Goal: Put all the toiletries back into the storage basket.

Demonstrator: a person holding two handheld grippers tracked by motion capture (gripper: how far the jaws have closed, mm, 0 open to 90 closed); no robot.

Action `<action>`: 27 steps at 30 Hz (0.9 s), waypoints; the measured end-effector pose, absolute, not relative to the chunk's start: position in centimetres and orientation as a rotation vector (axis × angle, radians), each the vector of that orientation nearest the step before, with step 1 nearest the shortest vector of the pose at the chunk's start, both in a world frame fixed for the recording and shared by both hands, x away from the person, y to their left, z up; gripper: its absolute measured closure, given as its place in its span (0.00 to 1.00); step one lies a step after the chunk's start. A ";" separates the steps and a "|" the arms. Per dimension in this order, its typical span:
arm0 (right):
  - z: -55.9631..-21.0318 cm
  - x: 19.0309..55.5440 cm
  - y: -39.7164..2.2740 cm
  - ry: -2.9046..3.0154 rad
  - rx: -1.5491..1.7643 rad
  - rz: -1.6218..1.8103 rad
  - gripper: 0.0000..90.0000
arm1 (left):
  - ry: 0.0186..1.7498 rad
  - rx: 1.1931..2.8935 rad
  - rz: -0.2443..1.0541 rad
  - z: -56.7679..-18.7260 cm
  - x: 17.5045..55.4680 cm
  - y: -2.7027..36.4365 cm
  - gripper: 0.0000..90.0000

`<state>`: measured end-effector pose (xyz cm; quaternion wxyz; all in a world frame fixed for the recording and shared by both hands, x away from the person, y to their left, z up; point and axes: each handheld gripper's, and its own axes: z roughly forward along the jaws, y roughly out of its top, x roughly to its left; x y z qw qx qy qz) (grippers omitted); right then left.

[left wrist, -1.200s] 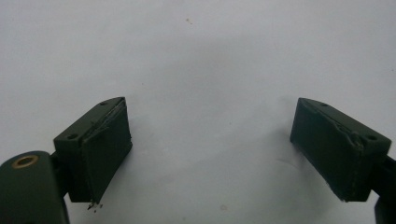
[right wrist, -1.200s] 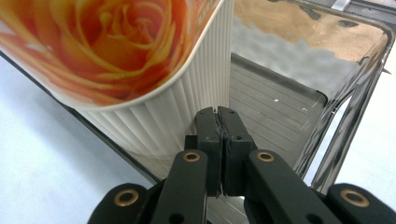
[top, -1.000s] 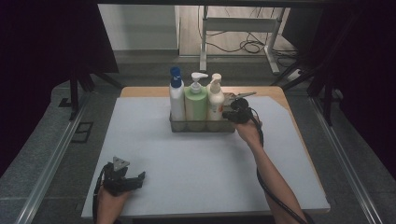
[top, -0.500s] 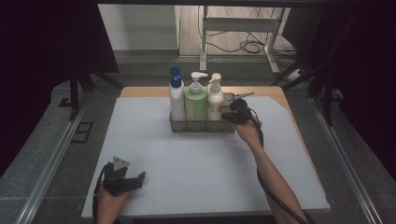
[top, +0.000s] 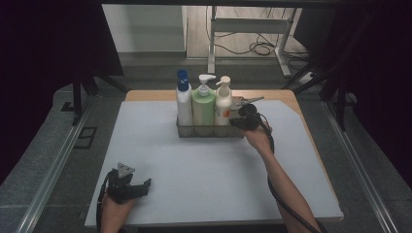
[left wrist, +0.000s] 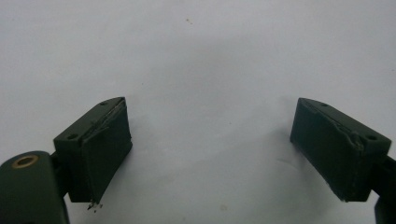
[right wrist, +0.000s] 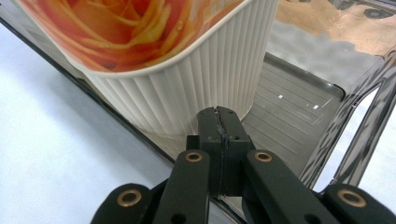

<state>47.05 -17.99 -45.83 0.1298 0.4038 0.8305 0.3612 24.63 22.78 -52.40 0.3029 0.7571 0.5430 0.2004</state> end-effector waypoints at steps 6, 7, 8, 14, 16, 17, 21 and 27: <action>-45.9 47.0 -18.1 2.410 1.173 1.059 0.99 | 1.439 2.007 0.531 -52.4 24.6 22.8 0.13; -45.9 47.0 -18.1 2.406 1.177 1.061 0.97 | 1.439 2.007 0.531 -52.4 24.6 22.8 0.13; -45.9 47.0 -18.2 2.401 1.175 1.059 0.96 | 1.439 2.007 0.532 -52.4 24.6 22.8 0.13; -46.0 46.9 -18.4 2.377 1.180 1.074 0.89 | 1.439 2.006 0.532 -52.4 24.6 22.8 0.13; -45.9 46.9 -18.5 2.373 1.174 1.075 0.88 | 1.439 2.007 0.532 -52.4 24.6 22.8 0.13; -45.8 46.8 -18.6 2.370 1.172 1.073 0.86 | 1.439 2.006 0.532 -52.4 24.6 22.8 0.13; -45.7 46.7 -18.9 2.354 1.175 1.079 0.78 | 1.439 2.006 0.532 -52.4 24.6 22.8 0.13; -45.4 46.4 -19.3 2.326 1.169 1.089 0.63 | 1.439 2.006 0.533 -52.4 24.6 22.8 0.13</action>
